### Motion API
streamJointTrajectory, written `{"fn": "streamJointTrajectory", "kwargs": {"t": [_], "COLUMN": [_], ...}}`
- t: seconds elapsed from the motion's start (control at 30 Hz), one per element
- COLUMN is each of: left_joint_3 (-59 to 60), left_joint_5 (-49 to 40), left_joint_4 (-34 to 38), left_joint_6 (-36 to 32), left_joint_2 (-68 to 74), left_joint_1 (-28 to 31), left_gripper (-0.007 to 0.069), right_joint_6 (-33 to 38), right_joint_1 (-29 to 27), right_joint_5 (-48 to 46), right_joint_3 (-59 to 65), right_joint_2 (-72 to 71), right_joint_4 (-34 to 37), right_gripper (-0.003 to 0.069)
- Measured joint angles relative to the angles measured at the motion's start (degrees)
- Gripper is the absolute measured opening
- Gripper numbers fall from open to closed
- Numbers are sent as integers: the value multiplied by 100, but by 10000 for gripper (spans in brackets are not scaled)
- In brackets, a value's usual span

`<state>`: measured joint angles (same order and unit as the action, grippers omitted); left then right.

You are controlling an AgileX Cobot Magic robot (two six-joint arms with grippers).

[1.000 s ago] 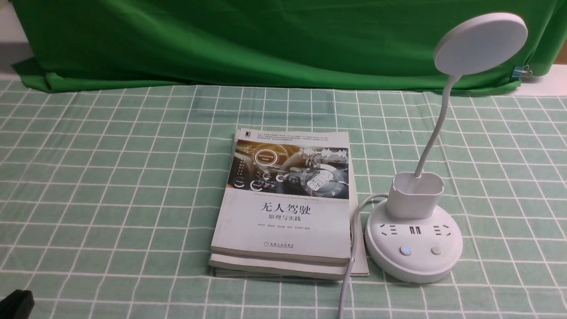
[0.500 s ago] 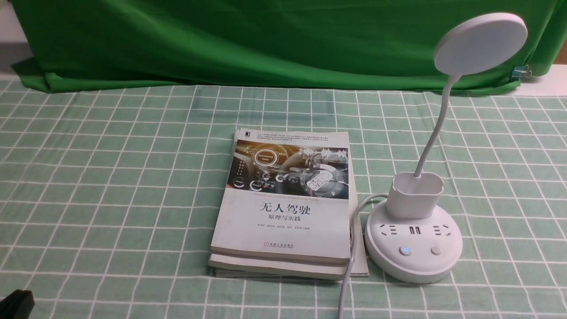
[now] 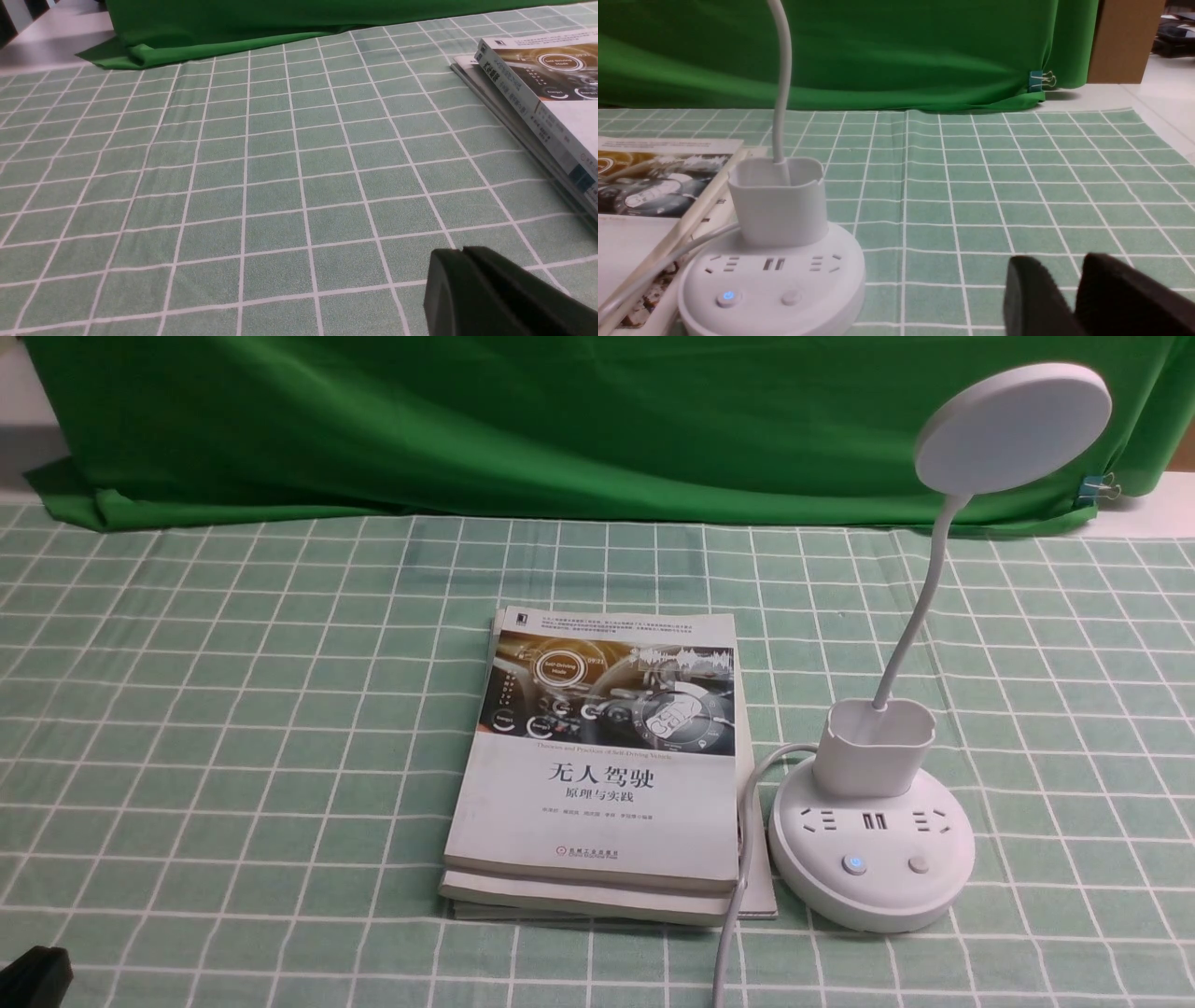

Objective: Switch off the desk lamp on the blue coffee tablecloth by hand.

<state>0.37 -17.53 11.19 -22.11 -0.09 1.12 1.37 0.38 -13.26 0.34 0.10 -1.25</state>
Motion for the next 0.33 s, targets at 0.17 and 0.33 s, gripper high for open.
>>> {"fn": "streamJointTrajectory", "kwargs": {"t": [0.17, 0.33], "left_joint_3": [0, 0], "left_joint_5": [0, 0], "left_joint_4": [0, 0], "left_joint_6": [0, 0], "left_joint_2": [0, 0], "left_joint_1": [0, 0], "left_gripper": [0, 0], "right_joint_6": [0, 0], "right_joint_1": [0, 0], "right_joint_5": [0, 0], "right_joint_3": [0, 0], "right_joint_2": [0, 0], "right_joint_4": [0, 0], "right_gripper": [197, 213]}}
